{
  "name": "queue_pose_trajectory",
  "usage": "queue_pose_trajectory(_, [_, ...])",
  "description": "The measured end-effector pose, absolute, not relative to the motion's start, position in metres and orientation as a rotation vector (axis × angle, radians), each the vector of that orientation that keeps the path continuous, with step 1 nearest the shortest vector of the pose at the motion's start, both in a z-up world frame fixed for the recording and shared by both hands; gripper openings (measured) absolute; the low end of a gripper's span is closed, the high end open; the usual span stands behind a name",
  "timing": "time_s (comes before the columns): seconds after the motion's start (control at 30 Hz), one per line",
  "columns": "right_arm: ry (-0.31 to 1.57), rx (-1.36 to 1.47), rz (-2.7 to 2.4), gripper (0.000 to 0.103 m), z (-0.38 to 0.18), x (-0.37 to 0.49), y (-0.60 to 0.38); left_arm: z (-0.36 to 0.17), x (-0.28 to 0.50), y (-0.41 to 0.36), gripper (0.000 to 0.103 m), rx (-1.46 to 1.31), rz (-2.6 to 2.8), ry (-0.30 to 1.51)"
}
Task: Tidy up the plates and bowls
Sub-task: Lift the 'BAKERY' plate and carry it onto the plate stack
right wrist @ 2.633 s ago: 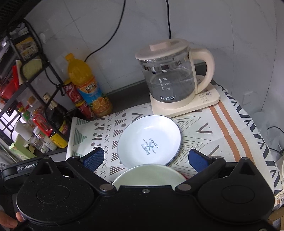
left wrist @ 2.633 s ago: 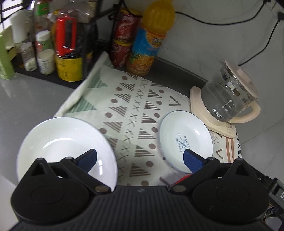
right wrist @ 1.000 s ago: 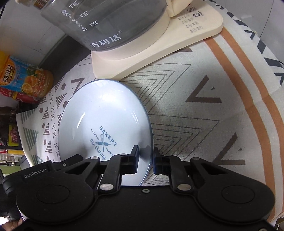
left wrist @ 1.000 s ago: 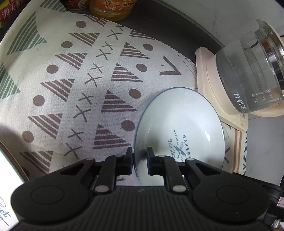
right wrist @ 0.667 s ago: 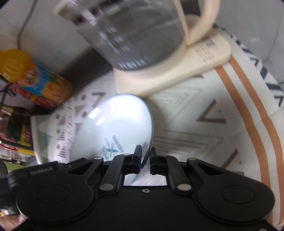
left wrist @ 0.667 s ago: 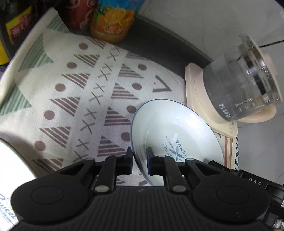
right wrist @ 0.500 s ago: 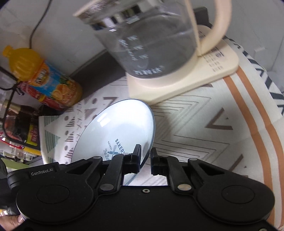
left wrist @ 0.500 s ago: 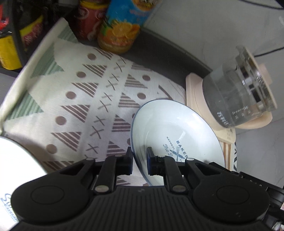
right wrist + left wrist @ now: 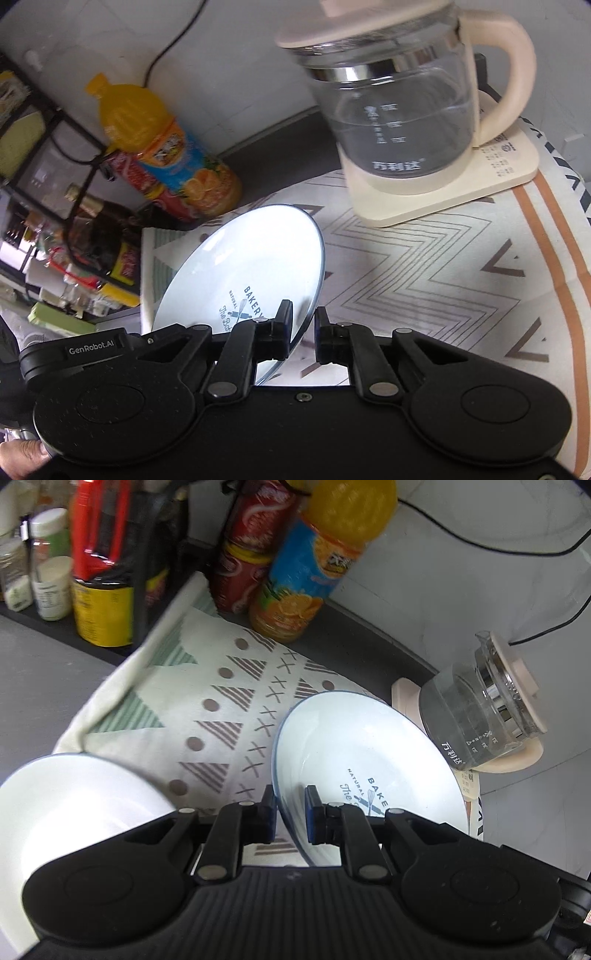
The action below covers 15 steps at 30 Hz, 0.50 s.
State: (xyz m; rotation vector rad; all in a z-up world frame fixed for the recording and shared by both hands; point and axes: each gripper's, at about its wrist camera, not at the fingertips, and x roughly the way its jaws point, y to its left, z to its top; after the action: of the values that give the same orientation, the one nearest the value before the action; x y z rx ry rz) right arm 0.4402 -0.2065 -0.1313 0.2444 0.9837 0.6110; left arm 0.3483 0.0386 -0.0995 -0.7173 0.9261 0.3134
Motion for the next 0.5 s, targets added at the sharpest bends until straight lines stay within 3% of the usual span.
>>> queue_pose_trajectory(0.5, [0.930, 0.205, 0.711, 0.012, -0.114, 0.373, -0.182, -0.083, 0.260, 0.059, 0.013, -0.739, 0.393, 0.870])
